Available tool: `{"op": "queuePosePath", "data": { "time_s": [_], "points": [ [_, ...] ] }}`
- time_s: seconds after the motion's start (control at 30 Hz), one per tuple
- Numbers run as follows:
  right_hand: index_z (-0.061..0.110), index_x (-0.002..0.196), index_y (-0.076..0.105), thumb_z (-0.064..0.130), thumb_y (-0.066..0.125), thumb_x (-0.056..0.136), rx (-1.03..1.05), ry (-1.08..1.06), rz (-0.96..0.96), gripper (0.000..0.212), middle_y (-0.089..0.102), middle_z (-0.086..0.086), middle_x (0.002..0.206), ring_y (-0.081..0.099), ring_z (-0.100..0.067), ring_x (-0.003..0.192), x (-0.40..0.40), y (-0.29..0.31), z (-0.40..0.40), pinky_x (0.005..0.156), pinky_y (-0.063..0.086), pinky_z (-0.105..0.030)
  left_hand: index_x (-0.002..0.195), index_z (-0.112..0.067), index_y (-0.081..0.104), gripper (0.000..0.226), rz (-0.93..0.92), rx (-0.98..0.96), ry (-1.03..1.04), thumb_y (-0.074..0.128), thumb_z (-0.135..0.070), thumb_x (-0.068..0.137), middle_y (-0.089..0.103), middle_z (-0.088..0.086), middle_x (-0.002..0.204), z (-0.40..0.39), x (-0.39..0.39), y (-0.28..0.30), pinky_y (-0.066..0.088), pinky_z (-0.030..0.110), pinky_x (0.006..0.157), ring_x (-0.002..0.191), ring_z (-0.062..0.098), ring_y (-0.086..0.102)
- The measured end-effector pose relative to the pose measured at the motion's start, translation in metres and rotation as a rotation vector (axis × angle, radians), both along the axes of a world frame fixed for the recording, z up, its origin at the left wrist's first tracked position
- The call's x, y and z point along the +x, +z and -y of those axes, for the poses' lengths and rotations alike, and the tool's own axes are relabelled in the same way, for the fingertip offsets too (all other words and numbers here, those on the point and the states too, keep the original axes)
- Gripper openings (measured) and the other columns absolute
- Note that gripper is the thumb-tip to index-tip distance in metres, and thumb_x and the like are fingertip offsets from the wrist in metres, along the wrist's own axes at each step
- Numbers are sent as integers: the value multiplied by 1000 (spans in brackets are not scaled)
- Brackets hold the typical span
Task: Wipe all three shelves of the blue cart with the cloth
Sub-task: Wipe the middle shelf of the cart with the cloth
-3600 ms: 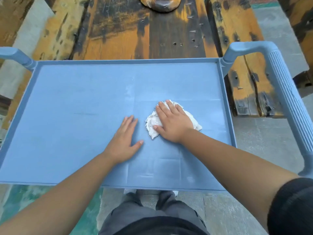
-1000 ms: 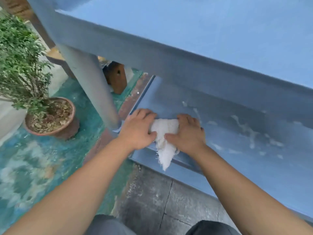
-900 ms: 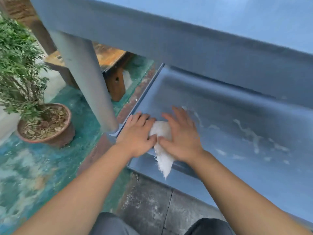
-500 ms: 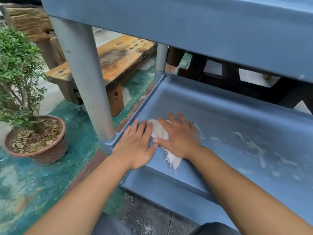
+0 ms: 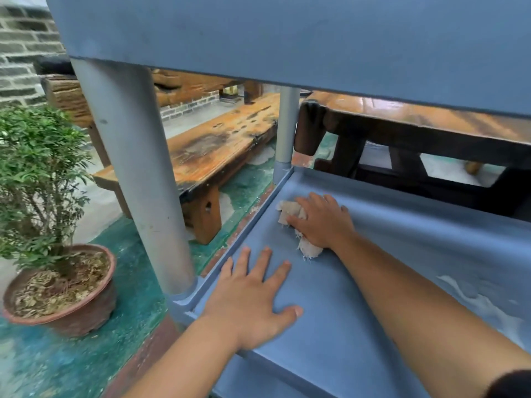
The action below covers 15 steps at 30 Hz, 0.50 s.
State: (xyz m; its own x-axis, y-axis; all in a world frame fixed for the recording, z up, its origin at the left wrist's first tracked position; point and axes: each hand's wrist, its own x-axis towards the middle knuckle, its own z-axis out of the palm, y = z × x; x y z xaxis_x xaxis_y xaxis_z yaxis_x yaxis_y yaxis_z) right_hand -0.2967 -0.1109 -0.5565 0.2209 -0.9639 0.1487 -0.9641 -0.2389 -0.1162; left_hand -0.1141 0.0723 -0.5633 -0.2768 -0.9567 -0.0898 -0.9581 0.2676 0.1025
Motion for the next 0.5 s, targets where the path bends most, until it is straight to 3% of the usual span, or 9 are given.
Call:
{"op": "queuePosePath", "data": {
  "time_s": [0.23,0.37,0.5],
  "points": [
    [41,139,38,70,34,84,89,-215,17,63,30,-2,153,26,-34,136,-4,14,61,101,27,-56,142,-55,-21,84,-12,50,-17,14,-87,73,-27,-12,158,2,2,3,-13,50,116,142,25,-32],
    [37,133,42,68,34,83,55,-401,-12,60,39,-7,138,36,-33,124,2,13,76,81,28,-49,142,-55,-20,85,1,73,7,19,-84,73,-28,-14,157,4,-3,4,-15,51,115,143,25,-31],
    [42,129,42,68,33,79,126,-333,21,57,47,-3,136,44,-37,123,-5,11,75,87,35,-52,141,-57,-19,84,-16,80,2,19,-85,71,-26,-16,157,4,-4,2,-15,51,115,142,24,-32]
  ]
}}
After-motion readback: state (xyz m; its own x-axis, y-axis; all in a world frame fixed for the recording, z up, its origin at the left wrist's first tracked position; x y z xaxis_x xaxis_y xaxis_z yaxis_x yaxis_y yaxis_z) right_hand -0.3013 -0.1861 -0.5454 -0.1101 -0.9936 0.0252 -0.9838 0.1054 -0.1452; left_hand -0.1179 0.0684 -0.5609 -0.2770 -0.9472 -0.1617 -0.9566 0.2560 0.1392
